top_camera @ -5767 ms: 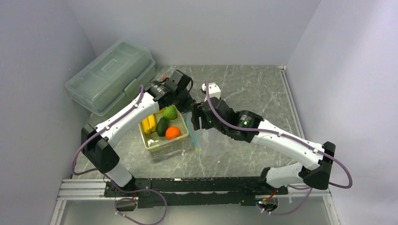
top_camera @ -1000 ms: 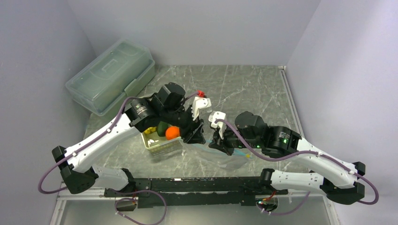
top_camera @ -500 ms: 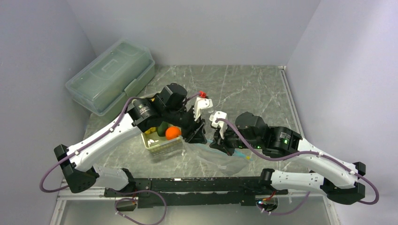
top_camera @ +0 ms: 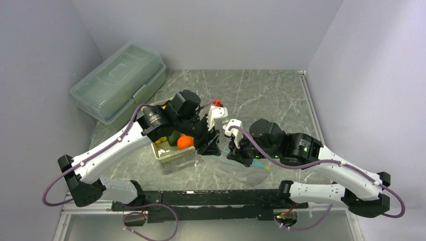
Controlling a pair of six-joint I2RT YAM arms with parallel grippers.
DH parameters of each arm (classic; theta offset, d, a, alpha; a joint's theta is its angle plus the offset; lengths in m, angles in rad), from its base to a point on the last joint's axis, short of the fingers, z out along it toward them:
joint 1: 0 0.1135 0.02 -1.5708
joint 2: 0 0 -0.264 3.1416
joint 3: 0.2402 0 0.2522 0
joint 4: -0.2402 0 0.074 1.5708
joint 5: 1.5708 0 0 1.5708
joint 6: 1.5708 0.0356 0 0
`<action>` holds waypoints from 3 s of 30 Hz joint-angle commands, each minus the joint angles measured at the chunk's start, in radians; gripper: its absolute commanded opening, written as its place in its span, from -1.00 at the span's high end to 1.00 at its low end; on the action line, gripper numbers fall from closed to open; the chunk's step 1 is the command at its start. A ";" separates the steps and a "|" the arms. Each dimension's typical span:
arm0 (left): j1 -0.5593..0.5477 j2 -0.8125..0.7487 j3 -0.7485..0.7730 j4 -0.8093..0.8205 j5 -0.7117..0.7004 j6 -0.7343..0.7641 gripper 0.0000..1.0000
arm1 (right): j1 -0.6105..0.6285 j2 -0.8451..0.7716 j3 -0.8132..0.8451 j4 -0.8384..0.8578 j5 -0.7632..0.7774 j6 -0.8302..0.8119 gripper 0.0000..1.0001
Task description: Place the food in the zip-top bag and seal the zipper
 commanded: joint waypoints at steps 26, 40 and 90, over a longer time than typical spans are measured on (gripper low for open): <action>-0.014 0.019 0.011 -0.019 0.002 0.025 0.09 | 0.001 -0.046 -0.008 0.192 -0.076 0.035 1.00; -0.015 0.069 0.080 -0.029 0.045 0.038 0.90 | 0.001 -0.039 -0.024 0.167 0.046 0.051 1.00; -0.015 0.118 0.170 -0.108 0.081 0.087 -0.12 | 0.001 -0.085 0.006 0.042 0.115 0.088 1.00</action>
